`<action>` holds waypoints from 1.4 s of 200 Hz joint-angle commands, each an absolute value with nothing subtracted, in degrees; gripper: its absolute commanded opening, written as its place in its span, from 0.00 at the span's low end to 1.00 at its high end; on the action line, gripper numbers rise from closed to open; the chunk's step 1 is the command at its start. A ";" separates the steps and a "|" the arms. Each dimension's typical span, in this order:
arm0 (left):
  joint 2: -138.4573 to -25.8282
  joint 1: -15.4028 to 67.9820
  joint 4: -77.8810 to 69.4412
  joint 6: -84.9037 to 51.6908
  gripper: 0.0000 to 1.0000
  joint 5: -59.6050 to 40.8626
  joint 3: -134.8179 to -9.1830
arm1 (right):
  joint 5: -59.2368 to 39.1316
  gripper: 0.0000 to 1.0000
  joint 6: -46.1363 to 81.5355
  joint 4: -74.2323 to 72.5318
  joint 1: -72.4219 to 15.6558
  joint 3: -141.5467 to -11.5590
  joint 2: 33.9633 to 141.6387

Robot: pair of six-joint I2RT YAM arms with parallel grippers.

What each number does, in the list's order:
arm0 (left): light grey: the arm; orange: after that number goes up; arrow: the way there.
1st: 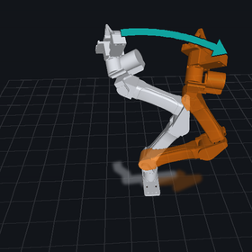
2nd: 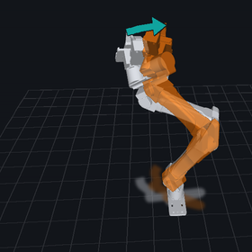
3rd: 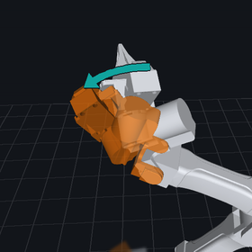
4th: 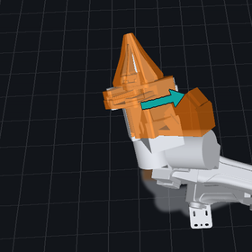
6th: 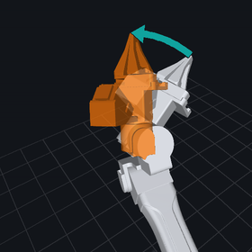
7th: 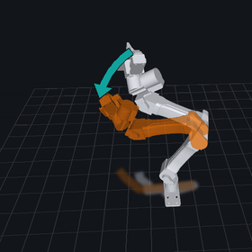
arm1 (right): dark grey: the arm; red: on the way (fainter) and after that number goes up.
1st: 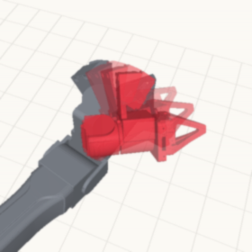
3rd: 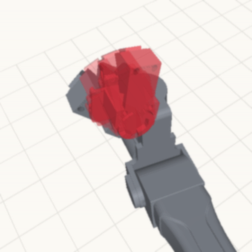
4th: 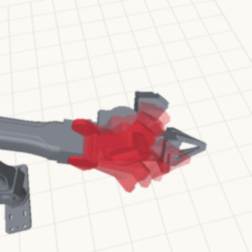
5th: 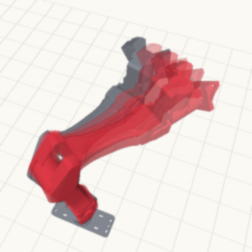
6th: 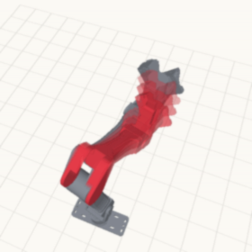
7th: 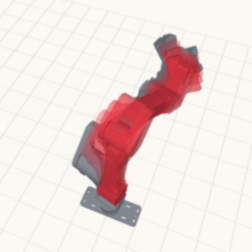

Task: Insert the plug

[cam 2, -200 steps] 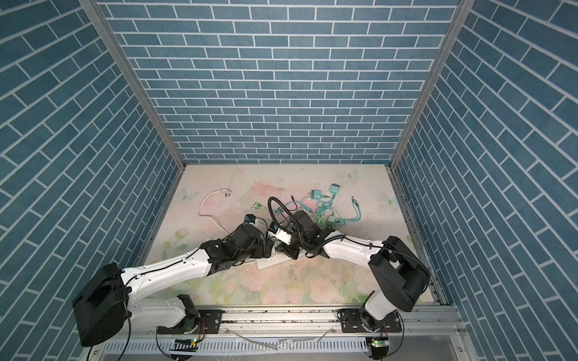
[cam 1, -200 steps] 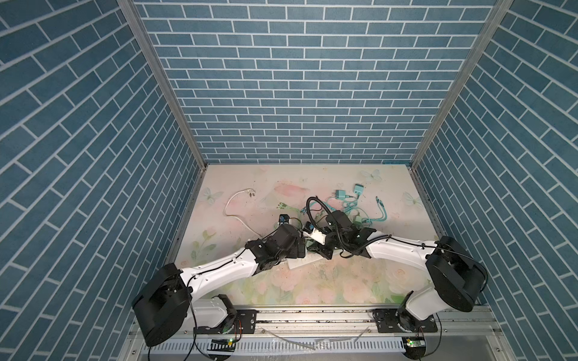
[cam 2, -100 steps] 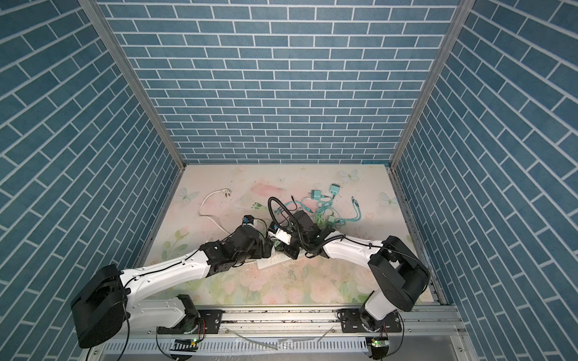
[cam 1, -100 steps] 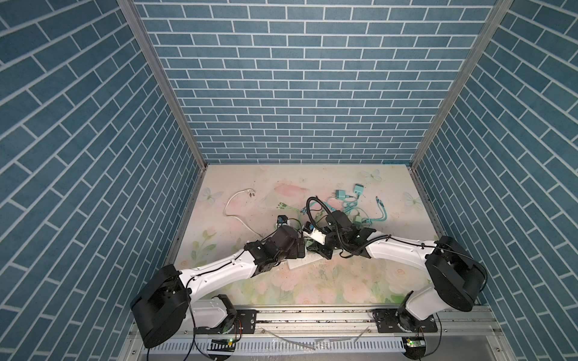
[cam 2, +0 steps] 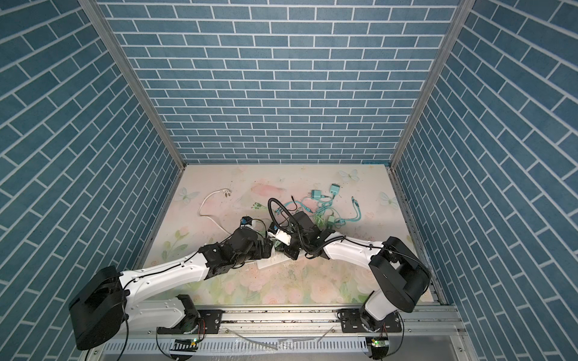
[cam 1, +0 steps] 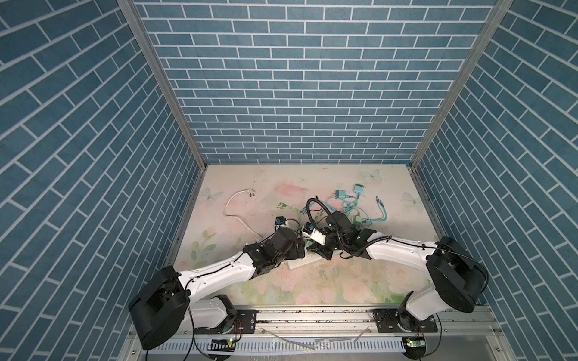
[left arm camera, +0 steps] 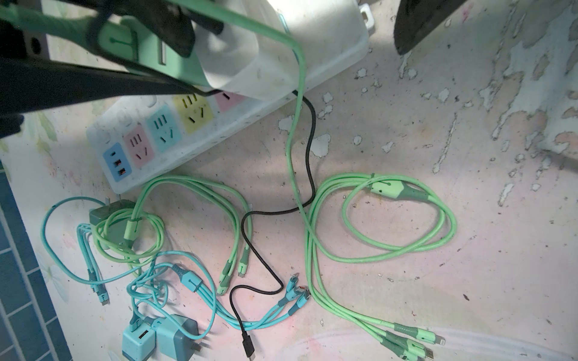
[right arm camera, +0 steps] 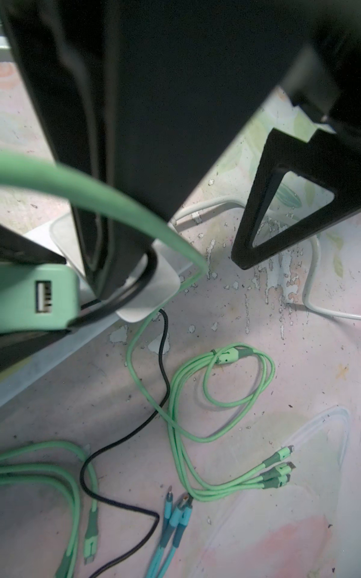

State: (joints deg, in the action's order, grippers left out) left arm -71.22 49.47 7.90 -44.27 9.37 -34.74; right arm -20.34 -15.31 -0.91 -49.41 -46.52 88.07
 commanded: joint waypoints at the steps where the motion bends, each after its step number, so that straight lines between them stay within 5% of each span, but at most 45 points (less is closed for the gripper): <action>1: -72.15 49.30 18.72 -40.39 1.00 10.11 -31.64 | -18.72 0.00 -16.79 -0.35 -49.45 -44.78 87.03; 120: -71.69 49.31 20.95 -33.40 1.00 7.52 -41.28 | -19.51 0.00 -16.53 -1.45 -49.23 -46.41 87.51; 280: -68.74 52.91 30.13 -27.36 1.00 4.62 -37.22 | -19.71 0.00 -15.66 -3.07 -48.97 -46.58 89.37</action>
State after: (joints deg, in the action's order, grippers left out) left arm -68.99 52.60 27.11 -29.30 3.11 -38.09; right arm -19.68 -15.27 -2.00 -49.17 -46.52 88.20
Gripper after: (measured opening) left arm 0.995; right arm 0.292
